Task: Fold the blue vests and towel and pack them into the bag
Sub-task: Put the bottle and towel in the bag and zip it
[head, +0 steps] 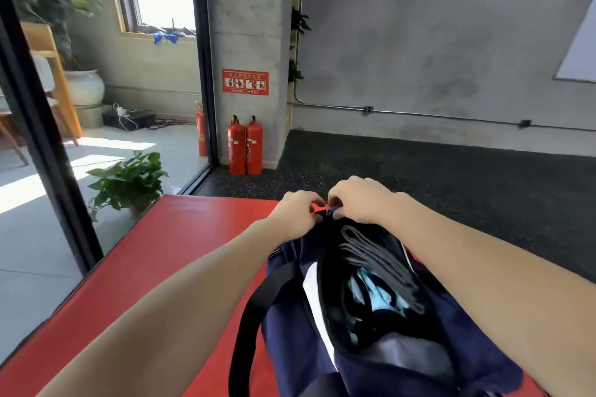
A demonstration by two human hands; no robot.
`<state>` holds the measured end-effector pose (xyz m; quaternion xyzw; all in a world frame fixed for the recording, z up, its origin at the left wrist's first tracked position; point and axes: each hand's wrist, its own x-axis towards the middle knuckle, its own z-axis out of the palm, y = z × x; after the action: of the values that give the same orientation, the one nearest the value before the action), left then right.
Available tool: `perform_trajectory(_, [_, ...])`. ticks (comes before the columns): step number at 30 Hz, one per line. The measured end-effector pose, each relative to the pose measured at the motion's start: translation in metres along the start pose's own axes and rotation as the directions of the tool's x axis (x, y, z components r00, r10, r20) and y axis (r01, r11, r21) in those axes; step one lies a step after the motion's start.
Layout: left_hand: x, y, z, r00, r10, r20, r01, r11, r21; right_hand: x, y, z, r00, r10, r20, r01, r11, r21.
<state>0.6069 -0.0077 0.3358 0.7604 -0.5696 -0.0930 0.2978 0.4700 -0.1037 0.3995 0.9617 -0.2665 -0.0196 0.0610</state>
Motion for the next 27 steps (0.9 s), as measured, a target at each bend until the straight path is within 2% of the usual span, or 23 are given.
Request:
perform_trajectory(3, [0.007,-0.008,0.006,0.999,0.002,-0.047,-0.003,1.0,-0.013,0.019,0.0,0.007,0.994,0.039,0.103,-0.045,0.998,0.049])
perform_trajectory(6, [0.009,-0.012,0.005,0.992,-0.017,-0.121,0.005,0.995,-0.099,0.03,0.002,0.016,0.989,0.061,0.132,-0.078,0.988,0.131])
perform_trajectory(8, [0.01,-0.013,0.002,0.985,-0.04,-0.168,0.016,0.989,-0.146,0.034,0.003,0.021,0.992,0.061,0.11,-0.081,0.98,0.184])
perform_trajectory(11, [0.013,-0.019,-0.001,0.976,-0.065,-0.21,0.025,0.982,-0.186,0.036,0.004,0.024,0.997,0.073,-0.006,-0.069,0.962,0.264])
perform_trajectory(14, [0.01,-0.023,-0.006,0.985,-0.037,-0.168,0.002,0.979,-0.202,0.036,0.006,0.022,0.996,0.055,-0.071,-0.03,0.948,0.316])
perform_trajectory(16, [0.01,-0.024,-0.01,0.996,0.041,-0.079,-0.055,0.981,-0.186,0.034,0.008,0.018,0.99,0.038,-0.133,0.013,0.932,0.361])
perform_trajectory(19, [0.012,-0.023,-0.015,0.997,0.077,0.031,-0.07,0.981,-0.178,0.03,0.011,0.011,0.972,0.013,-0.234,0.087,0.907,0.412])
perform_trajectory(27, [0.028,-0.022,-0.011,0.982,0.19,-0.015,-0.189,0.981,0.041,0.022,0.011,0.009,0.979,0.003,-0.204,0.097,0.874,0.476])
